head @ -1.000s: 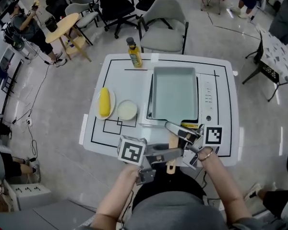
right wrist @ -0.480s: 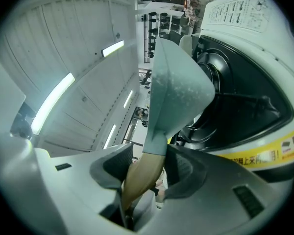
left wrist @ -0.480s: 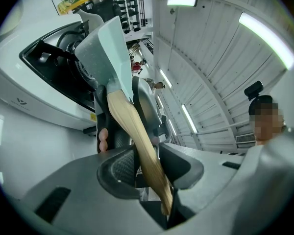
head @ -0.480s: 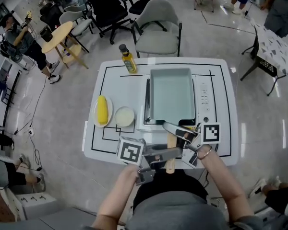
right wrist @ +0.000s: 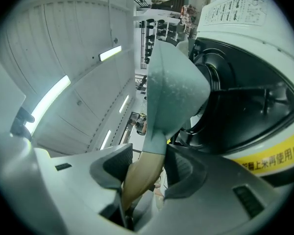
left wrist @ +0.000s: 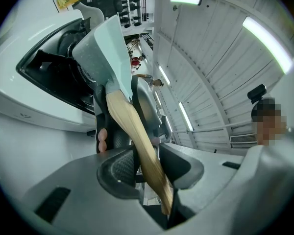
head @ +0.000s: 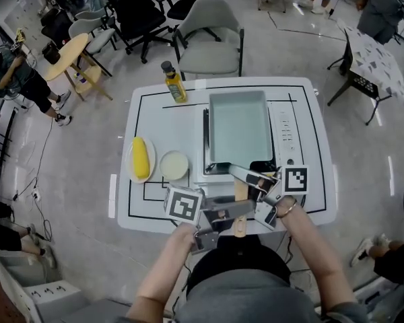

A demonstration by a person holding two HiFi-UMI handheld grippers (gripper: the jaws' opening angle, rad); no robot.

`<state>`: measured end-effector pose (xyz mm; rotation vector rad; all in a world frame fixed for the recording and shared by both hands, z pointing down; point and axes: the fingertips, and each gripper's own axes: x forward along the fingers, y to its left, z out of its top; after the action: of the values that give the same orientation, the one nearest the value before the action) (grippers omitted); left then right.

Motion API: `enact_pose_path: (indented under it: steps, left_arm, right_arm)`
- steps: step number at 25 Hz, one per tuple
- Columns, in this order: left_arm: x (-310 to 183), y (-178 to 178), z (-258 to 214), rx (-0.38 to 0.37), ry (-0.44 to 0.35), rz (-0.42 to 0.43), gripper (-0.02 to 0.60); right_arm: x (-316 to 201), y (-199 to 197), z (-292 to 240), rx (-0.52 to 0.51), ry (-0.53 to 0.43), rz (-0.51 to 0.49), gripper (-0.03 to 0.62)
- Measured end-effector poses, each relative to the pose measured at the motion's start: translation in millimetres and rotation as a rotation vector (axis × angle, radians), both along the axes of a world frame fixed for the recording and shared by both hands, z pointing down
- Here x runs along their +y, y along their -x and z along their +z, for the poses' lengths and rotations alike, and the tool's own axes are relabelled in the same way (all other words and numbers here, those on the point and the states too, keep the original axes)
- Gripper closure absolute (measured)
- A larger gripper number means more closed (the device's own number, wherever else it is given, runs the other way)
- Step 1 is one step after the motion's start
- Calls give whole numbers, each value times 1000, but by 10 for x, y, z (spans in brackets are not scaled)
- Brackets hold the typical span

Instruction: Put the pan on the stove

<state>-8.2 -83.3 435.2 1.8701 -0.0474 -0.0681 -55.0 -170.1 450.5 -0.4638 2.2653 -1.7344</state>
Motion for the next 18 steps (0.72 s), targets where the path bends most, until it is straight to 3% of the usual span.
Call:
enact_pose_path:
  steps: [18]
  left_arm:
    - [-70,3,24,8,46,7,454]
  right_arm:
    - [-67,-22,105,-37,53,33,407]
